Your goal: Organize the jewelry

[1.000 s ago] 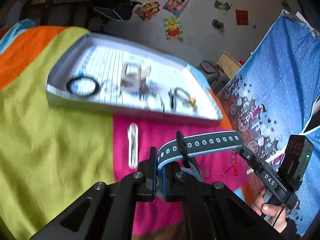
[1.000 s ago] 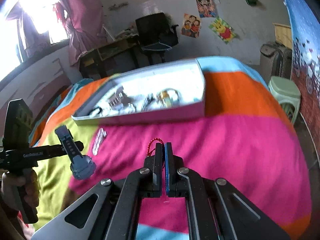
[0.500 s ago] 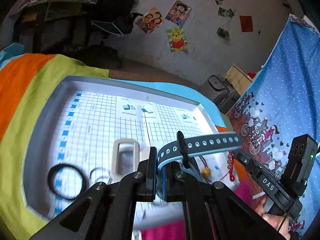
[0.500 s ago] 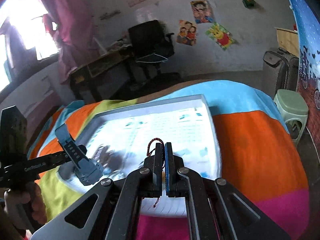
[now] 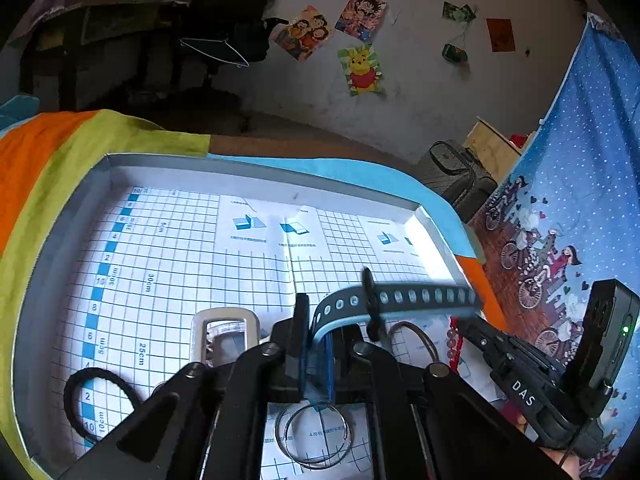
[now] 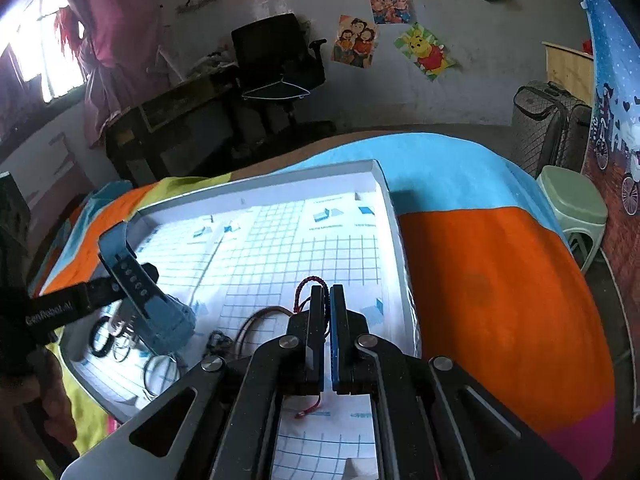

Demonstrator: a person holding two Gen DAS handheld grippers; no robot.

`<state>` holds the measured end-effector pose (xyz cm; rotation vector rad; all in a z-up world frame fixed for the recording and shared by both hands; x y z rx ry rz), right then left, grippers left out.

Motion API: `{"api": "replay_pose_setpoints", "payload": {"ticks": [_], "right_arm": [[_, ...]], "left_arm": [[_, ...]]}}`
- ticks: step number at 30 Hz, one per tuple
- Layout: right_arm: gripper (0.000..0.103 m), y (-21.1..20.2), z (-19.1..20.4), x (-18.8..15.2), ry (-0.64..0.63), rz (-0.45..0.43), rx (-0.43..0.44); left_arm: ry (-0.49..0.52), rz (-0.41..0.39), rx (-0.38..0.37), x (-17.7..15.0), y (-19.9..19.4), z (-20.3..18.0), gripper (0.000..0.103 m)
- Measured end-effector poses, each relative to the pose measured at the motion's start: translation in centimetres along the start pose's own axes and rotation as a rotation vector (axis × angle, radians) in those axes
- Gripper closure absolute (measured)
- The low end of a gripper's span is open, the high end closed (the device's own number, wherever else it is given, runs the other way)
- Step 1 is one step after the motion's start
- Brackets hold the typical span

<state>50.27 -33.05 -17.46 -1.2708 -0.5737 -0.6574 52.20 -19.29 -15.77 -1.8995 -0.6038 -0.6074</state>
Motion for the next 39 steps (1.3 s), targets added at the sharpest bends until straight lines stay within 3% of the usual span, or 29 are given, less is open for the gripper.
{"api": "replay_pose_setpoints", "payload": {"ticks": [7,11,14,15,16,20,22,27,32,39], "right_arm": [[0.096,-0.5,-1.1,-0.7,0.009,0.009,-0.014],[0.073,-1.4,-1.2,-0.6,0.002,-0.007,-0.008],[0.063,-2.5,-1.1,-0.4,-0.014,-0.028,-0.025],[0.061,-3.0,-1.0,-0.2,-0.013,-0.034,-0.022],[0.057,-3.4,-1.1,-0.1,-0.012,-0.039,-0.028],[0.047,-5.3,-1.3,0.4,-0.009,-0.072,-0.044],[0.039,-6.4,-1.4,0.6,-0.002,-0.091,-0.047],[0.032,-8.5,-1.1,0.8,-0.023,-0.114,-0.066],[0.021,-11.7,-0.5,1.0,-0.005,-0.162,-0.043],[0.008,-18.8,1.7,0.6,-0.03,-0.287,0.01]], "left_arm": [[0.003,-0.003,0.029,-0.2,-0.2,0.0,0.084],[-0.021,-0.003,0.036,-0.3,-0.7,0.5,0.074],[-0.027,0.001,0.049,-0.3,-1.1,0.7,0.047],[-0.023,0.002,0.051,-0.4,-1.3,0.7,0.03],[-0.02,-0.002,0.06,-0.4,-1.5,0.8,0.022],[-0.034,-0.015,0.066,-0.4,-2.6,1.1,0.018],[-0.037,-0.04,0.058,-0.2,-3.4,1.0,0.004],[0.008,-0.086,0.087,0.3,-5.7,0.2,0.002],[0.014,-0.145,0.058,0.1,-9.0,-0.7,0.0],[0.111,-0.311,0.028,-0.9,-16.9,-2.6,0.0]]}}
Point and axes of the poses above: each gripper's, at about its wrist camera, not at the fingertips, and y roughly the way its jaws point, z to its left, x to its top, the point moved 10 cm from there along y, roughly the way its jaws point, and after that the axes turned 1 degree about -x, right-handed, at the moved point
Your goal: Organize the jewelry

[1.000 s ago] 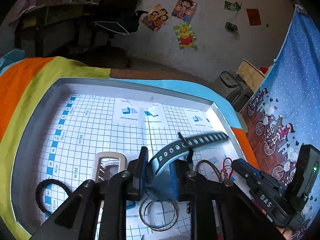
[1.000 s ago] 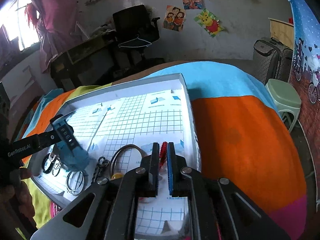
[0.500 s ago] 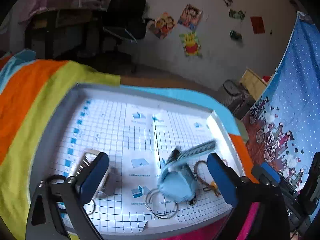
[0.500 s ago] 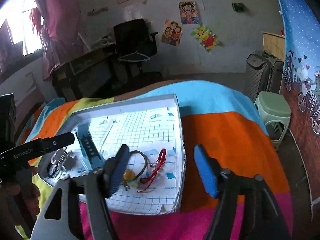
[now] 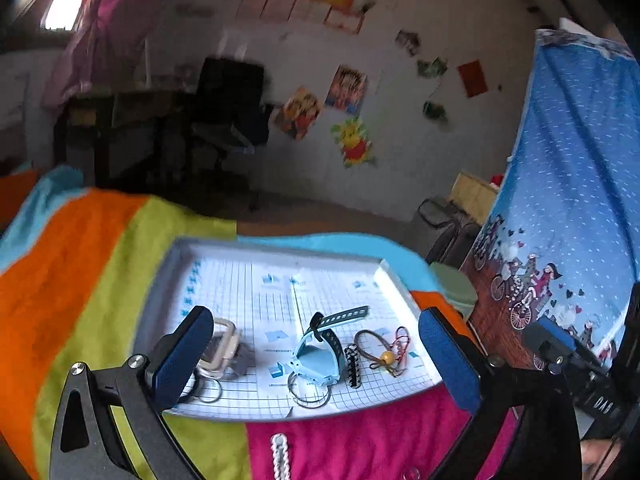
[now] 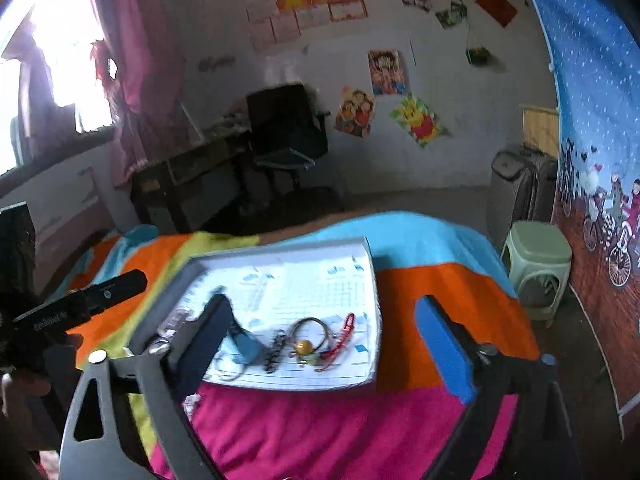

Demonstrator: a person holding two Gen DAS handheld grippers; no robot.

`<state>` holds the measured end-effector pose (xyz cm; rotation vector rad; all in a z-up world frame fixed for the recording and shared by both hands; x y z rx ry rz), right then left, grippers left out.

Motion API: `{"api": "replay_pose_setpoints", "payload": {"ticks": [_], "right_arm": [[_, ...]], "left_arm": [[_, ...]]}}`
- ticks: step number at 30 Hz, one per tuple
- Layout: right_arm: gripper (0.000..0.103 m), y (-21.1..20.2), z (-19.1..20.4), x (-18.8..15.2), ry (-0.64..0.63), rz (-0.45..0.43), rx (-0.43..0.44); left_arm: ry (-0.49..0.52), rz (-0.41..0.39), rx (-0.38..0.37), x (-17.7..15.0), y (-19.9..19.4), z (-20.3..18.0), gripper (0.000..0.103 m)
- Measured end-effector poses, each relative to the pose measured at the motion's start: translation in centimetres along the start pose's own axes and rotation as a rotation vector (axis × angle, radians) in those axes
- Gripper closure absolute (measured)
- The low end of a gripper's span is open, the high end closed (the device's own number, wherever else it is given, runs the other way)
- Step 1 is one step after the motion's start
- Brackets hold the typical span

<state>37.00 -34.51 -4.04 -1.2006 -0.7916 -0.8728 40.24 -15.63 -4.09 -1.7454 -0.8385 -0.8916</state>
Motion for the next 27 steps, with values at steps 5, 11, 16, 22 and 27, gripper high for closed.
{"api": "replay_pose_setpoints", "payload": {"ticks": [5,11,16,22,27], "right_arm": [[0.007,-5.8,1.9,0.4,-0.026,-0.073,0.032],[0.002,-11.8,4.0,-0.1,-0.095,-0.135,0.068],[0.002,-16.0,5.4,-1.1,-0.145,-0.152,0.098],[0.002,-18.9,6.5,-2.9,-0.18,-0.14,0.122],[0.002,-19.9,6.4,-4.2,-0.185,-0.129,0.121]], "left_arm": [[0.081,-0.121,0.002,0.6,-6.5,-1.1,0.0],[0.107,-0.175,0.009,0.0,-12.4,-1.9,0.0],[0.098,-0.201,0.016,-1.0,-16.7,-1.8,0.0],[0.119,-0.206,0.037,-2.7,-19.8,-1.5,0.0],[0.138,-0.198,0.066,-4.5,-21.3,-0.8,0.0]]}}
Point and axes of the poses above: each gripper's, at about its wrist camera, not at the fingertips, and y roughly the way its jaws point, z to its left, x to its top, the point moved 10 cm from there along y, roughly the way its jaws point, and after that the axes turned 1 degree about -x, right-handed, at the moved point
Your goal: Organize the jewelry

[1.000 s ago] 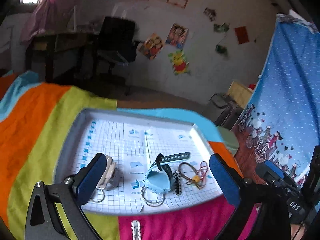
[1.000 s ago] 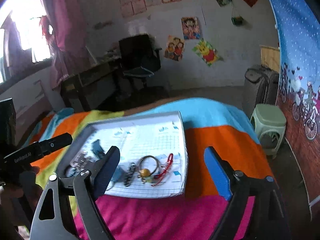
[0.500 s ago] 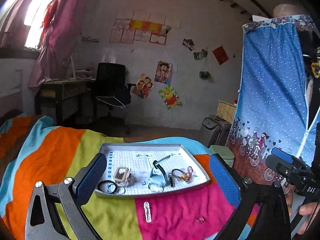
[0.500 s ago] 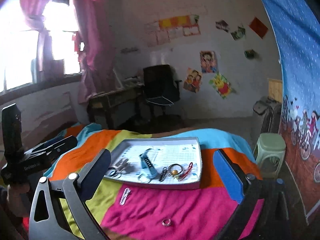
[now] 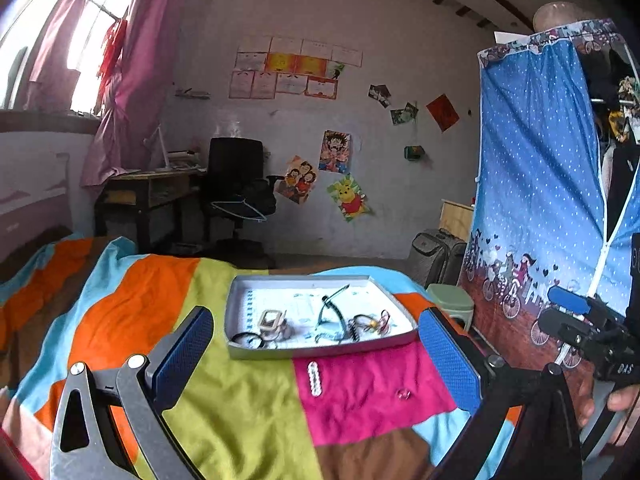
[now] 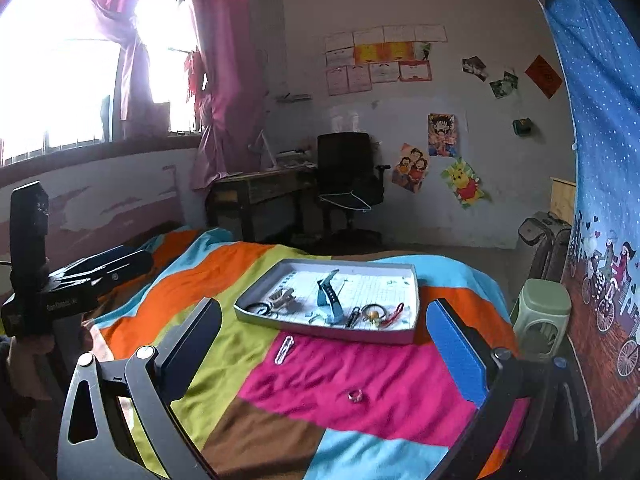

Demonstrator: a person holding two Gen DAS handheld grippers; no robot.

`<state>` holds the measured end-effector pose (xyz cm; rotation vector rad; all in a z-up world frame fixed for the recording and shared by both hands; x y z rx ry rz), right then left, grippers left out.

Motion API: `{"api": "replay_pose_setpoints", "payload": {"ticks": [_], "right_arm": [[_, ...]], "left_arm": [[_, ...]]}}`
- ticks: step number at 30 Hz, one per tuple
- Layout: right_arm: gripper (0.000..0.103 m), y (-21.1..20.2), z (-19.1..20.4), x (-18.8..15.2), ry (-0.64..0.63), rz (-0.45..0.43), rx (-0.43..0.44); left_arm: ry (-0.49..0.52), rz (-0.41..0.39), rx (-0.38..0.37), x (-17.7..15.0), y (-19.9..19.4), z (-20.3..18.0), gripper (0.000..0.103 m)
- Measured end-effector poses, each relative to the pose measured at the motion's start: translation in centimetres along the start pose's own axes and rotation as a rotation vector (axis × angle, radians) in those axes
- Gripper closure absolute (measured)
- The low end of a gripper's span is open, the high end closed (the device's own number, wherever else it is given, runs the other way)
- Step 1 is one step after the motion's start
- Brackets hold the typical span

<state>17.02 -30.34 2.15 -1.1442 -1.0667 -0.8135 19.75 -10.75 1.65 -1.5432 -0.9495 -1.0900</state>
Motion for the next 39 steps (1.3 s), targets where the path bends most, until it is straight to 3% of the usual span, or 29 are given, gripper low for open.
{"api": "replay_pose_setpoints", "payload": {"ticks": [10,20,27,39], "right_arm": [[0.002,0.8,-1.6,-4.0,-0.006,0.04,-0.02],[0.002,2.6,-2.7,-8.4,0.008,0.122,-0.037],[0.002,4.2,-2.9,-10.5,0.027,0.153,-0.036],[0.002,7.3,-2.9,-13.2,0.019,0.21,-0.042]], "left_arm": [[-0.009,0.003,0.04,-3.8,-0.6,2.1,0.0],[-0.031,0.098,0.057,-8.1,1.8,2.5,0.0],[0.012,0.149,0.074,-10.4,3.8,1.4,0.0],[-0.006,0.224,0.078,-12.5,7.1,1.5,0.0]]}}
Point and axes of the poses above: each gripper's, at about its wrist camera, not at the fingertips, and y roughly the way its jaws point, z to its left, x to its top, the point moved 10 cm from there along y, roughly the way its jaws point, and after that the axes turned 1 degree about -x, right-handed, at the moved point
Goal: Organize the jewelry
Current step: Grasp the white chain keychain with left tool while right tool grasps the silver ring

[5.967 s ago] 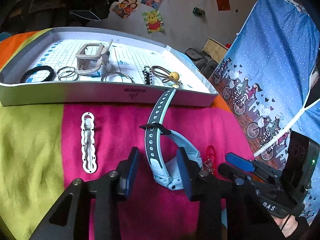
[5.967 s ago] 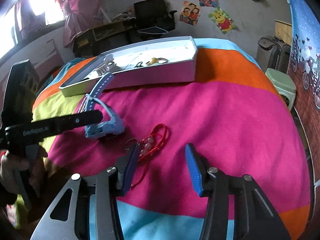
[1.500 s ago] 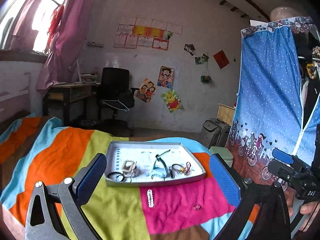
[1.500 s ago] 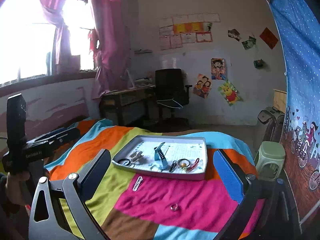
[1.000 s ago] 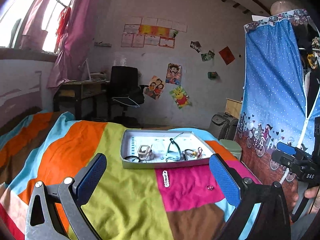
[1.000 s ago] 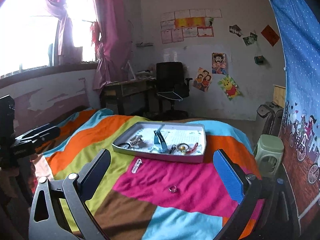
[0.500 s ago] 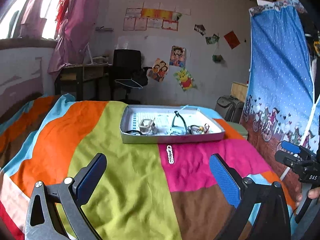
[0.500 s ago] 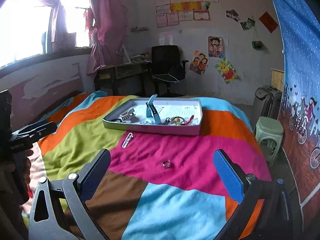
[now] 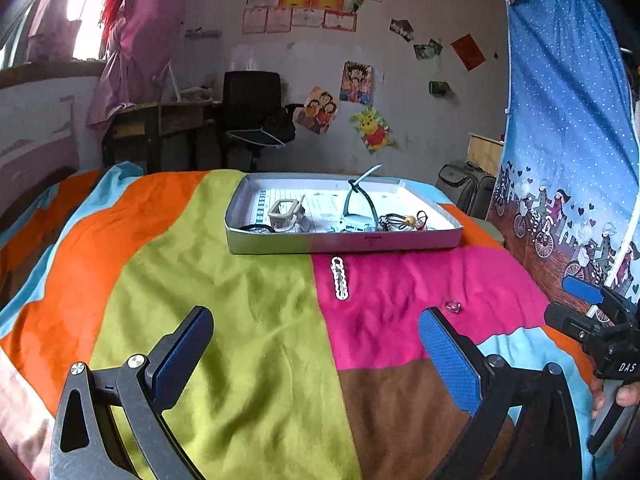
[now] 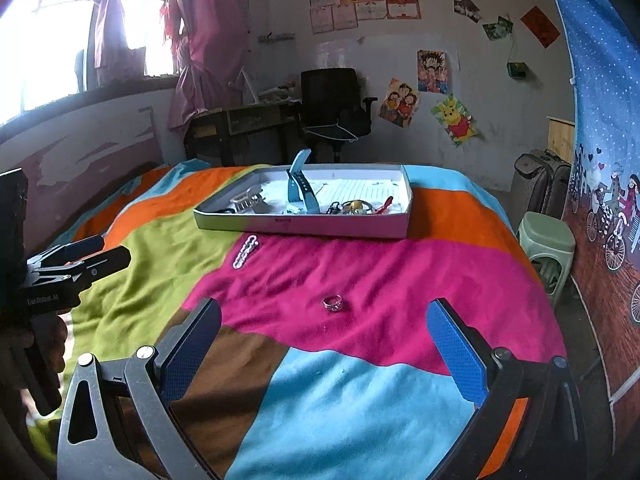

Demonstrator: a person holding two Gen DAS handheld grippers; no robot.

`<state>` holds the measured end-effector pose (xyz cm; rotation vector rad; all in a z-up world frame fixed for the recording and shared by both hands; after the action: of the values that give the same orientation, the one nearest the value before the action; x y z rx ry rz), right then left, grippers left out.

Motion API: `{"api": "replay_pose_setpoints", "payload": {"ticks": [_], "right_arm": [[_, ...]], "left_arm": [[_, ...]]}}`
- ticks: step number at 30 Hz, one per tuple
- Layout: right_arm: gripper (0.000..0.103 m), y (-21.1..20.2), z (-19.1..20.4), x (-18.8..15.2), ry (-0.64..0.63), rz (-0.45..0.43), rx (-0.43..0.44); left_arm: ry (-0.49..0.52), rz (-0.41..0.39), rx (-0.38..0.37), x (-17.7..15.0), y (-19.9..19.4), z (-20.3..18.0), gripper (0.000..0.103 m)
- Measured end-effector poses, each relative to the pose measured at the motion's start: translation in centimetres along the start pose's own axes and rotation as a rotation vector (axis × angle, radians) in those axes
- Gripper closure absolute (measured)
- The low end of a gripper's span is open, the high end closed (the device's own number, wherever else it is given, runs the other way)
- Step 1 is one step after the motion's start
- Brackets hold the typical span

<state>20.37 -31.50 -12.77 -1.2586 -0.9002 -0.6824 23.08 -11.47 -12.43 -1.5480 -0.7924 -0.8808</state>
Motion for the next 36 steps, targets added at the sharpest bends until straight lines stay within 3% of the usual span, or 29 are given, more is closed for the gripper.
{"api": "replay_pose_setpoints", "payload": {"ticks": [15,28,30,32,36], "right_arm": [[0.002,4.1,-0.4,1.0,-0.006,0.025,-0.034],[0.003,9.9,-1.2,0.7,0.028,0.115,-0.056],[0.008,10.5,-1.1,0.5,0.027,0.127,-0.054],[0.023,11.1,-0.9,0.2,0.026,0.141,-0.056],[0.035,12.1,-0.6,-0.7,0.02,0.178,-0.05]], "left_arm": [[-0.046,0.021,-0.013,1.8,5.7,-0.2,0.0],[-0.057,0.102,-0.049,2.3,12.5,-0.1,0.0],[-0.056,0.114,-0.051,2.2,13.3,-0.2,0.002],[-0.053,0.128,-0.055,2.1,14.2,-0.3,0.007],[-0.055,0.182,-0.061,1.5,16.0,-0.5,0.02]]}}
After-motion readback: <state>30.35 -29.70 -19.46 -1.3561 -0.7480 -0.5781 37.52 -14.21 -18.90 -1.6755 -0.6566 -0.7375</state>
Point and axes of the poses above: each gripper's, at about its wrist camera, not at the fingertips, and y roughly the way its jaws point, z to its left, x to its top, the point moved 10 cm from there along y, roughly the way its jaws point, and after that the axes turned 1 degree about -x, right-handed, at the moved point
